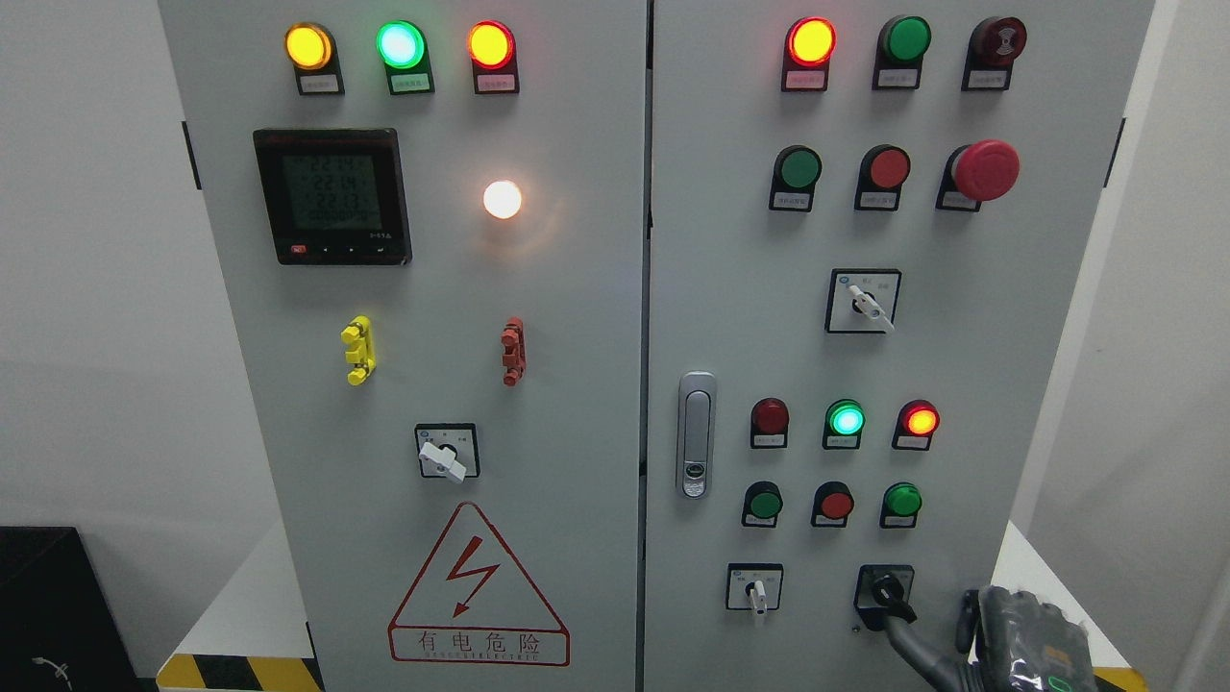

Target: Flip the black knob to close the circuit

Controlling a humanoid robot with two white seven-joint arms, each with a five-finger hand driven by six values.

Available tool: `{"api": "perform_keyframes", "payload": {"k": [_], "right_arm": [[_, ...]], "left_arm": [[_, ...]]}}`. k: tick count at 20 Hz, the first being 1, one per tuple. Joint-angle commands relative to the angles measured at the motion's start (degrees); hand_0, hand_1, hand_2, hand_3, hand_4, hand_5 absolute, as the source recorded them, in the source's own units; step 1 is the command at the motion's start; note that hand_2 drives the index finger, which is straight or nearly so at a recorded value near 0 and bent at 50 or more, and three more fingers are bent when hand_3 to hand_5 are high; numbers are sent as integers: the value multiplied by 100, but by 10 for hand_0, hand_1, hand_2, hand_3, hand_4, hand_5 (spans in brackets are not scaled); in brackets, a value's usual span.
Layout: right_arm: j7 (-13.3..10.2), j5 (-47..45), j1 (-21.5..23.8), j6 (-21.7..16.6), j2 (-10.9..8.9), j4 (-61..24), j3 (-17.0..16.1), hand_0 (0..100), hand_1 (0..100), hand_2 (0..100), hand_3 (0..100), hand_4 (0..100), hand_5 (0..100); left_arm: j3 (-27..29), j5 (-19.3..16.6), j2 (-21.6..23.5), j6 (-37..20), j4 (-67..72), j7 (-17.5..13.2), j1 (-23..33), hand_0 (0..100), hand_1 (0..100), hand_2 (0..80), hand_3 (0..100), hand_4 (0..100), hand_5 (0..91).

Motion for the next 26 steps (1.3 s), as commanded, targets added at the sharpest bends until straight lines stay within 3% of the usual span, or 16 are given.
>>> {"api": "perform_keyframes", "payload": {"k": [1,10,18,21,26], "right_arm": [[18,3,187,-5,17,-126,191,0,149,734,915,721,731],[-44,12,249,-5,26,-126,481,0,149,735,916,721,732],[-167,-76,609,-22,70,-511,683,0,149,729,908,721,729],[-237,-435,837,-31,123,-810,753,0,146,676,869,698,701],[-290,-1410,1223,-92,131,-1171,806,0,140,532,785,637,566]], "left_arm": [[-114,-123,0,3,123,-2,0,0,0,0,0,0,0],[-114,-123,0,3,123,-2,0,0,0,0,0,0,0],[-114,-123,0,3,132,-2,0,0,0,0,0,0,0],[-114,-123,0,3,132,-2,0,0,0,0,0,0,0],[-114,-123,0,3,123,-2,0,0,0,0,0,0,0]]}}
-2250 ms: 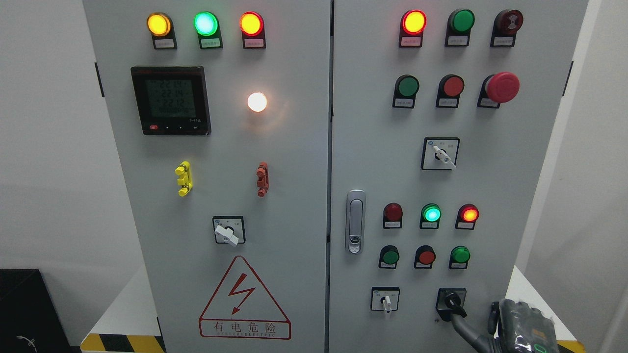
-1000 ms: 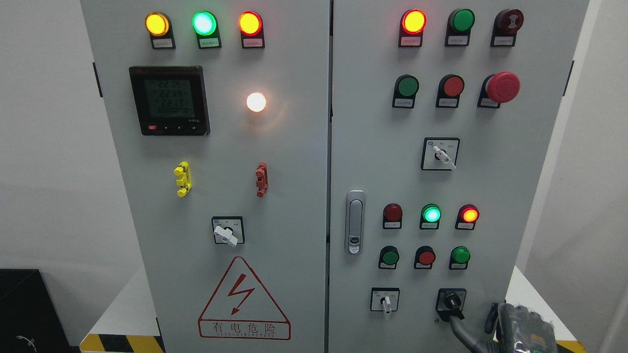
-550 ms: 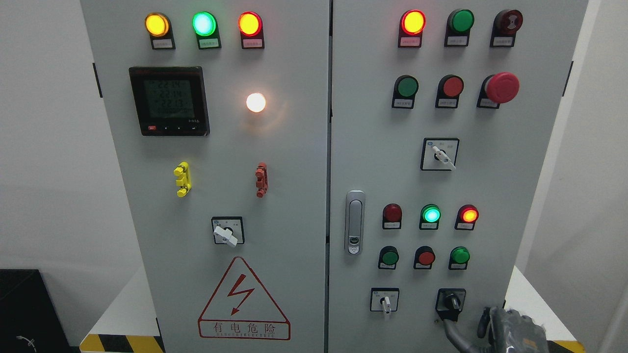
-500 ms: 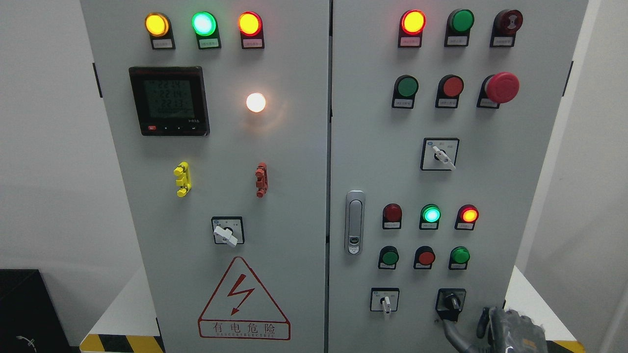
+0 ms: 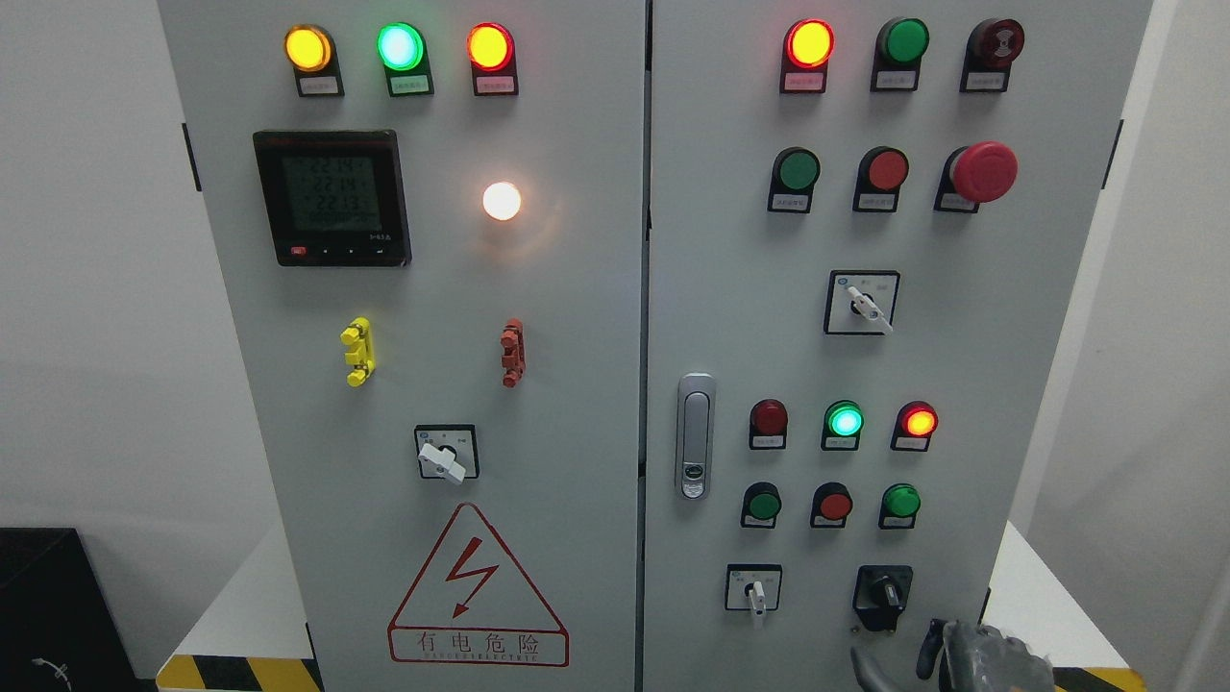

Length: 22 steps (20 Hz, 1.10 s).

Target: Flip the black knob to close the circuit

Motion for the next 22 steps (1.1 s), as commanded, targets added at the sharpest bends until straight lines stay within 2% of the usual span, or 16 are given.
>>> {"api": "perform_keyframes", "payload": {"k": [1,4,7,9,13,15,16,17,18,19,21,22], "right_arm": [[-48,-1016,467,-83,47,-662,215,0,138,516,777,630,550],[-267,-1920,722,-302,47,-724,215,0,133,427,721,587,467],[-285,-2983,1038,-697,47,-750,189,0,129,364,656,559,409],[-285,-3730,1266,-978,38,-803,154,0,128,306,594,497,341],[-285,-4883,1776,-1523,12,-812,136,0,123,243,518,431,275],[-242,-5533,2066,-1866,3,-812,145,0,113,163,373,331,203],[-206,-5866,2189,-2024,-5,-812,171,0,109,151,348,303,191],[-145,-6227,2338,-2208,-5,-812,189,0,106,113,277,234,137],[-66,-6430,2427,-2315,-14,-803,198,0,106,99,260,211,129],[222,-6719,2584,-2438,-14,-777,198,0,104,51,188,125,15],[933,-7212,2770,-2535,-32,-733,172,0,98,0,125,36,0],[1206,-7432,2840,-2544,-41,-707,163,0,85,0,53,0,0]], "left_arm": [[-114,-123,0,3,123,-2,0,0,0,0,0,0,0],[-114,-123,0,3,123,-2,0,0,0,0,0,0,0],[-114,-123,0,3,123,-2,0,0,0,0,0,0,0],[-114,-114,0,3,132,-2,0,0,0,0,0,0,0],[-114,-123,0,3,123,-2,0,0,0,0,0,0,0],[-114,-123,0,3,123,-2,0,0,0,0,0,0,0],[-114,-123,0,3,132,-2,0,0,0,0,0,0,0],[-114,-123,0,3,123,-2,0,0,0,0,0,0,0],[-114,-123,0,3,123,-2,0,0,0,0,0,0,0],[-114,-123,0,3,123,-2,0,0,0,0,0,0,0],[-114,-123,0,3,123,-2,0,0,0,0,0,0,0],[-114,-123,0,3,123,-2,0,0,0,0,0,0,0]]}}
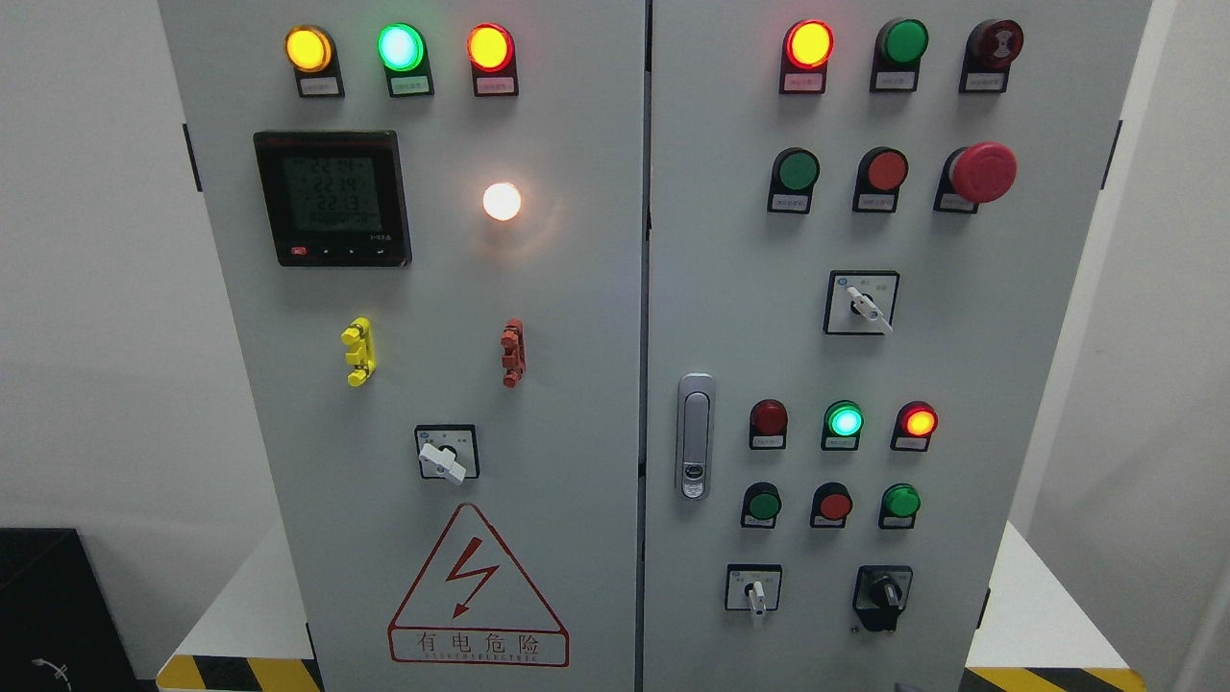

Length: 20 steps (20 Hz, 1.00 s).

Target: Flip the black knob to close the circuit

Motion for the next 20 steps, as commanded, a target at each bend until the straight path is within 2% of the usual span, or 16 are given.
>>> {"api": "perform_keyframes", "payload": {"k": [1,3,10,20], "right_arm": [[826,-1589,617,-158,-44,6,4,0,68,0,0,0,0],[898,-1713,617,-167,-52,85,-5,0,50,0,0,0,0],[924,-1731,529,-167,-44,147,-31,0,41,0,0,0,0],[1003,-1714,116,-115,-26,305,-93,0,45,0,0,0,0]], "left_arm": [[-114,-123,0,3,123,-1,0,0,0,0,0,0,0],[-114,-114,0,3,123,-1,0,0,0,0,0,0,0],[-114,-123,0,3,123,-1,0,0,0,0,0,0,0],[-114,-114,0,3,123,-1,0,0,0,0,0,0,0]]}}
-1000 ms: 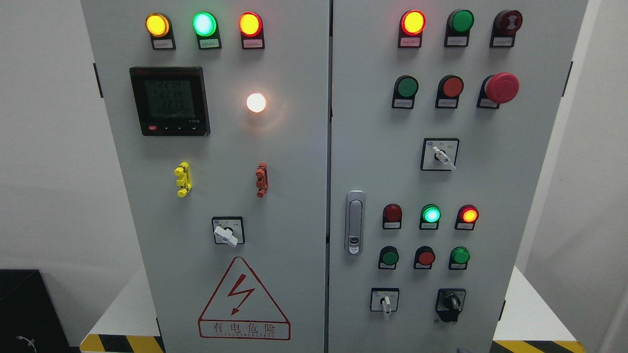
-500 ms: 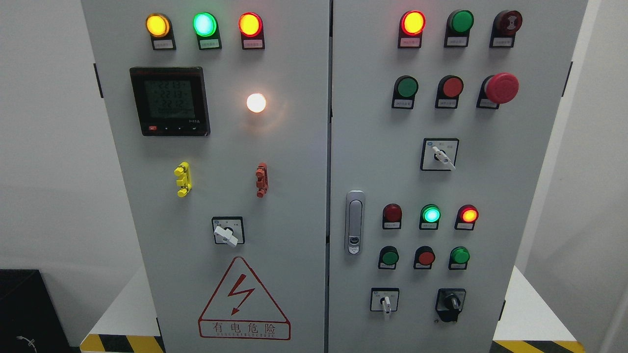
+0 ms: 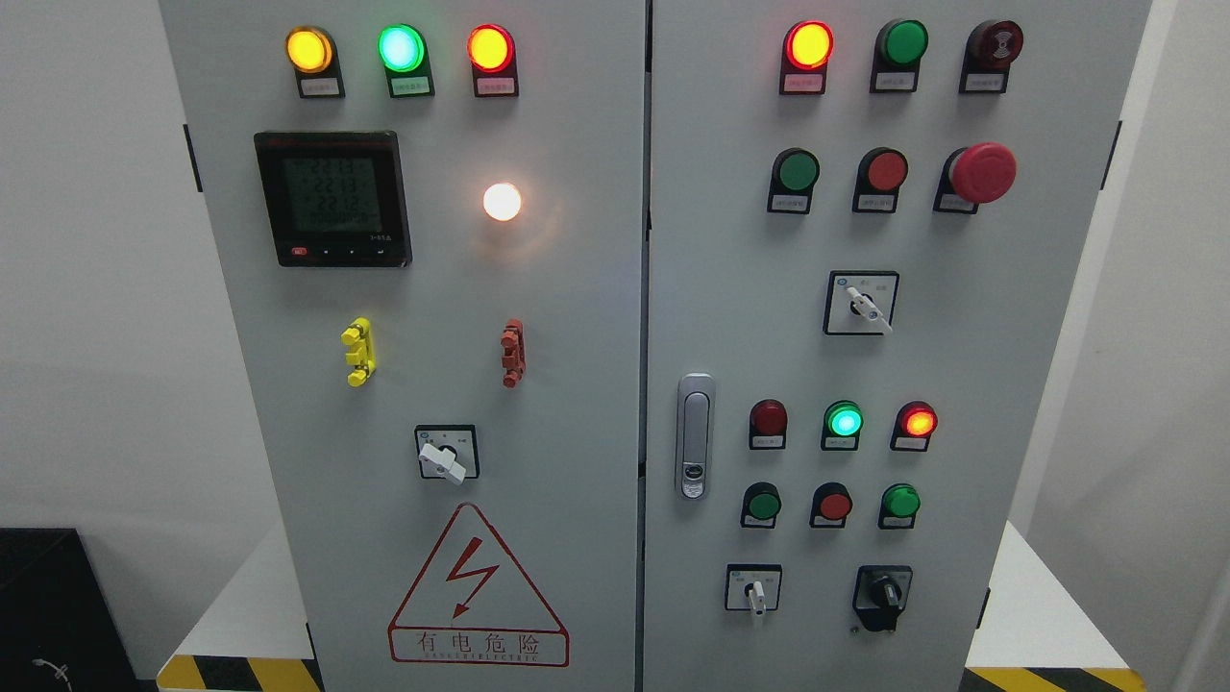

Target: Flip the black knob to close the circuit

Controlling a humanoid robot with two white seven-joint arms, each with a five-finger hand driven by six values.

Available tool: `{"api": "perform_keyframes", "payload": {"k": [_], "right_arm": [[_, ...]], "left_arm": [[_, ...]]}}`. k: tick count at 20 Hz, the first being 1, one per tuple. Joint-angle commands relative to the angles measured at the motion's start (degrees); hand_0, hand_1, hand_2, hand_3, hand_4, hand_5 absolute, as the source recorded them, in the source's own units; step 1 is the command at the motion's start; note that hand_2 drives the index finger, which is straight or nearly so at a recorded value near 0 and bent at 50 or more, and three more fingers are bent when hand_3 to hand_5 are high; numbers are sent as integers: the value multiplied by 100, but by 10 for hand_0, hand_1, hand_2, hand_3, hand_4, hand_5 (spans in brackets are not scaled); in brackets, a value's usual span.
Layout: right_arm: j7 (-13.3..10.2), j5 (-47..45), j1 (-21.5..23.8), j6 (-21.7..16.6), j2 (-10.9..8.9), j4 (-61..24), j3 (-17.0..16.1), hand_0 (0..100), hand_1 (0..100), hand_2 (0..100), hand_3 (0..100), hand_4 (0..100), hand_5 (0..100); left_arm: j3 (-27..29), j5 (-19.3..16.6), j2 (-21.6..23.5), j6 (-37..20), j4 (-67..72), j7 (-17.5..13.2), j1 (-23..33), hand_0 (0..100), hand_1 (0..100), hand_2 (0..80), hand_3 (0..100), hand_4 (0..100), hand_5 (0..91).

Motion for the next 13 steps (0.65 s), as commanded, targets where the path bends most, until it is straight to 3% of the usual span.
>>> {"api": "perform_keyframes", "payload": {"k": [1,13], "right_arm": [[12,-42,-206,43,5,149,-69,0,45,0,0,0,0],[12,-51,-224,43,14,158,-131,0,50,0,0,0,0]], "left_arm": [[-114,-123,0,3,123,0,0,0,0,0,0,0,0],[-114,-123,0,3,123,0,0,0,0,0,0,0,0]]}}
